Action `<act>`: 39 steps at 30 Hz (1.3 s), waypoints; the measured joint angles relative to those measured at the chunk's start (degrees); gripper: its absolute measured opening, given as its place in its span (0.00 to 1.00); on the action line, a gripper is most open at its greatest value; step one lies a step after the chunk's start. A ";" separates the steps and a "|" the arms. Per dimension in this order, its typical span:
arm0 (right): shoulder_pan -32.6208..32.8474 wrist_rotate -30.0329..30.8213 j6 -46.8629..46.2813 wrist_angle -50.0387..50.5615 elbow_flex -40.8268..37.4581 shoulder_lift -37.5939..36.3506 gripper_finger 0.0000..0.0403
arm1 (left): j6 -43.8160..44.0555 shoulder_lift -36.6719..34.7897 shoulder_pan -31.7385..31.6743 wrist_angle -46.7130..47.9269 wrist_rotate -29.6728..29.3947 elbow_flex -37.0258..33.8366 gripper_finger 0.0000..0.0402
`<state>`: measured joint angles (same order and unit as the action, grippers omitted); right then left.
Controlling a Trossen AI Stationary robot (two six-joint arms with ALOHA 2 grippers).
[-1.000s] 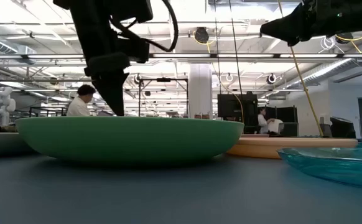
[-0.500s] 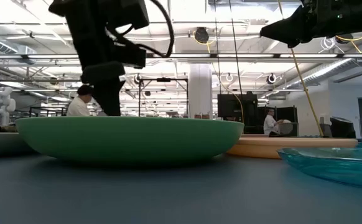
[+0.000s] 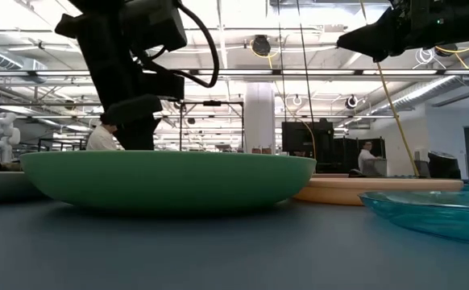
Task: Stack plastic plates
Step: Stack the light green plate on top of the dark green plate
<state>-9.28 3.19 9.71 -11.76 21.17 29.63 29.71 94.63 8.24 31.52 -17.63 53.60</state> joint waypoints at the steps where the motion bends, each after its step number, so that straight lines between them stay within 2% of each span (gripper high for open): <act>1: -0.01 0.00 0.01 -0.01 0.00 0.00 0.21 | 0.01 0.00 0.13 -0.05 -0.01 0.00 0.48; 9: -0.02 0.01 0.01 0.02 0.00 0.02 0.21 | 2.44 3.98 2.20 -0.52 -0.82 0.16 0.24; 13: 0.00 0.04 0.01 0.02 0.00 0.02 0.21 | 3.73 5.20 2.89 -0.63 -1.49 0.31 0.17; 21: -0.02 0.19 0.18 0.03 0.00 0.02 0.21 | 4.34 1.73 3.11 -0.07 -1.06 -0.02 0.13; 27: 0.00 0.21 0.20 0.03 0.00 0.02 0.21 | 4.42 -1.97 3.16 0.09 -0.56 -0.02 0.03; 31: -0.02 0.21 0.20 0.04 0.00 0.02 0.21 | 4.38 -4.42 3.18 0.44 -0.63 -0.02 0.03; 39: 0.00 0.21 0.20 0.06 0.00 0.00 0.21 | 3.37 -16.49 3.02 7.78 -3.43 0.77 0.03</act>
<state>-9.28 3.40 9.91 -11.70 21.17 29.63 33.08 78.14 11.25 39.30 -21.06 54.37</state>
